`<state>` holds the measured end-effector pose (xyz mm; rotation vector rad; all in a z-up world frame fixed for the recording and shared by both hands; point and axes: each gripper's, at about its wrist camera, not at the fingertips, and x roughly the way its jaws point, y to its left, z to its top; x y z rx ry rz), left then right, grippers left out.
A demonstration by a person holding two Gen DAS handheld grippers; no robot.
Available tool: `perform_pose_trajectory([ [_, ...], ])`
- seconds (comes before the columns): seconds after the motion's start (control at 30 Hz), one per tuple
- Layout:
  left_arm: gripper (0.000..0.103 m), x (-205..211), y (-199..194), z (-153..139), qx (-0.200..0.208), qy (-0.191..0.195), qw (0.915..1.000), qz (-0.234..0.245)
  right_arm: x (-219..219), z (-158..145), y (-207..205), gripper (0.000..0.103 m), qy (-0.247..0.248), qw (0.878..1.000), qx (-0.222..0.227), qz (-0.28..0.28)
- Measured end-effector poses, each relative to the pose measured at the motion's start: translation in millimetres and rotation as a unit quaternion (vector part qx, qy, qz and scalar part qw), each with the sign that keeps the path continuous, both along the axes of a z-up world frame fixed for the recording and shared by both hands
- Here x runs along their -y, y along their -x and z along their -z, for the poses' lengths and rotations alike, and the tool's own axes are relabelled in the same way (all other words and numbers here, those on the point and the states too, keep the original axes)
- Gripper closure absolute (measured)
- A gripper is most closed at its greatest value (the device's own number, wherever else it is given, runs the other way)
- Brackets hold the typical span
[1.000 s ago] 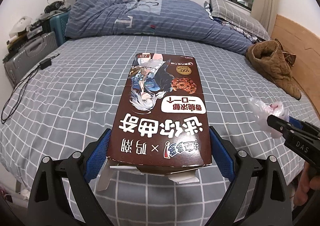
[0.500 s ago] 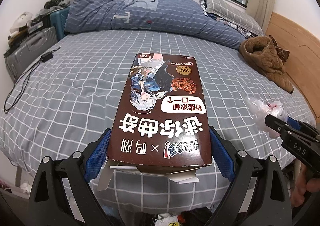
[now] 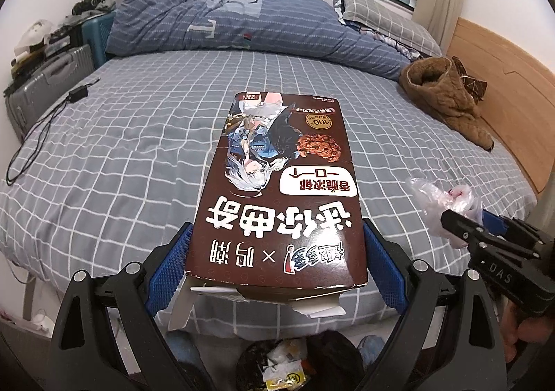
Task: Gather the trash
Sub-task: 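Lift the snack box and pink-white bag and carry both over the black bin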
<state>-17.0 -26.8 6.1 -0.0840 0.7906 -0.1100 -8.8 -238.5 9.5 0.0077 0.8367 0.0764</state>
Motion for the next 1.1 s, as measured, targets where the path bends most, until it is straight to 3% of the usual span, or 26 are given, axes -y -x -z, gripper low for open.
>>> perform_pose_trajectory([
  [0.5, 0.013, 0, 45, 7, -0.013, 0.009, 0.9999, 0.000, -14, 6, 48, 0.057, -0.004, 1.000, -0.012, -0.008],
  [1.1, 0.013, 12, 103, 21, -0.046, -0.006, 0.9989, 0.003, -29, 11, 113, 0.056, 0.015, 1.000, -0.022, -0.013],
])
